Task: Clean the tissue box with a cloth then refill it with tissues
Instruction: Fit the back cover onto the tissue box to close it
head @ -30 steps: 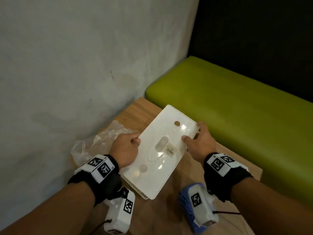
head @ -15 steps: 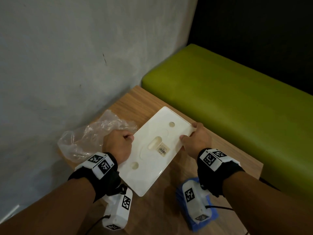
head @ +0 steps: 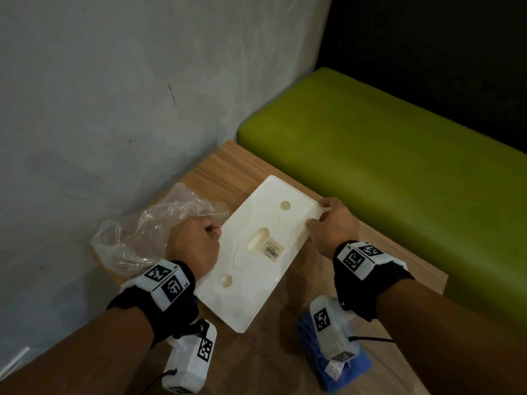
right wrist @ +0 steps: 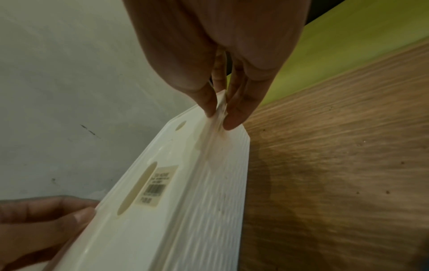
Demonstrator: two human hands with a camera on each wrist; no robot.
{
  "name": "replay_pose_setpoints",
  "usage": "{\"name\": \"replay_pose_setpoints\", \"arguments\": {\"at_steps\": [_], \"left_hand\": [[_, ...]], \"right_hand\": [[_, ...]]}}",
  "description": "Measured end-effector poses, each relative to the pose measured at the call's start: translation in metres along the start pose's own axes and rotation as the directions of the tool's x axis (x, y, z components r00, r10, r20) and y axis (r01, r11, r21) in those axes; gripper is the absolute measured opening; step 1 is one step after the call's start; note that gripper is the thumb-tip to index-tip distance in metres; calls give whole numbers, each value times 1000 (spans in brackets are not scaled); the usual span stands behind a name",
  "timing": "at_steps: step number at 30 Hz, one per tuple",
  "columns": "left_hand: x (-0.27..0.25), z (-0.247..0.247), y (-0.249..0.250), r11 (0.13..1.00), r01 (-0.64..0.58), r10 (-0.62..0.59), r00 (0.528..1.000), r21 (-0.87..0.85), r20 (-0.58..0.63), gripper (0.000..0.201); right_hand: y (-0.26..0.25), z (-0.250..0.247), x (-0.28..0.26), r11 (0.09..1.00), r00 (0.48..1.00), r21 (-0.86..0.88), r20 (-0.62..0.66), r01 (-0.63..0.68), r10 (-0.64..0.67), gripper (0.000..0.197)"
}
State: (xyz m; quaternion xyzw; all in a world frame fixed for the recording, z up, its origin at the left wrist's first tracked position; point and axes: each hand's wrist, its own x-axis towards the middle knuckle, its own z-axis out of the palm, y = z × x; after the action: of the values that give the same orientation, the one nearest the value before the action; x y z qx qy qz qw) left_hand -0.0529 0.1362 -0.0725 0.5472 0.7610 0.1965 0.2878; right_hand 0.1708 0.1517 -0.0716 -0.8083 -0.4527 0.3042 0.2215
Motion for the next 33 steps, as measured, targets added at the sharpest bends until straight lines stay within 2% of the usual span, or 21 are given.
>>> {"name": "replay_pose_setpoints", "arguments": {"at_steps": [6,13,17,21,24,25,27,29,31,33], "left_hand": [[-1,-4,-1,998,-39,42,997,-41,68,11],[2,2,-5,996,-55,61,995,-74,83,10],[2,4,-5,999,-23,25,997,-25,79,9],[-2,5,-5,999,-25,22,997,44,70,19],[-1,5,-10,991,-78,56,980,110,191,20],[-1,5,-12,986,-96,57,962,136,265,31],[-1,6,-16,969,-169,80,907,182,414,76],[0,8,-12,946,-208,59,865,249,498,101],[0,4,-5,945,-190,21,847,266,531,104],[-2,4,-4,967,-130,-9,842,218,540,96]], "right_hand": [[4,-2,5,1000,999,21,-36,-21,22,43],[7,1,6,998,996,54,-77,-40,44,39],[7,4,4,992,993,94,-82,-82,90,37],[6,4,-5,980,988,133,-29,-148,153,33],[6,7,-10,977,985,126,42,-170,166,46],[6,10,-13,977,984,127,74,-173,165,53],[5,16,-19,980,982,120,118,-160,146,65],[2,21,-23,984,982,90,124,-153,141,64],[1,24,-24,981,978,82,127,-176,165,56],[1,27,-26,966,966,111,144,-232,216,49]]}}
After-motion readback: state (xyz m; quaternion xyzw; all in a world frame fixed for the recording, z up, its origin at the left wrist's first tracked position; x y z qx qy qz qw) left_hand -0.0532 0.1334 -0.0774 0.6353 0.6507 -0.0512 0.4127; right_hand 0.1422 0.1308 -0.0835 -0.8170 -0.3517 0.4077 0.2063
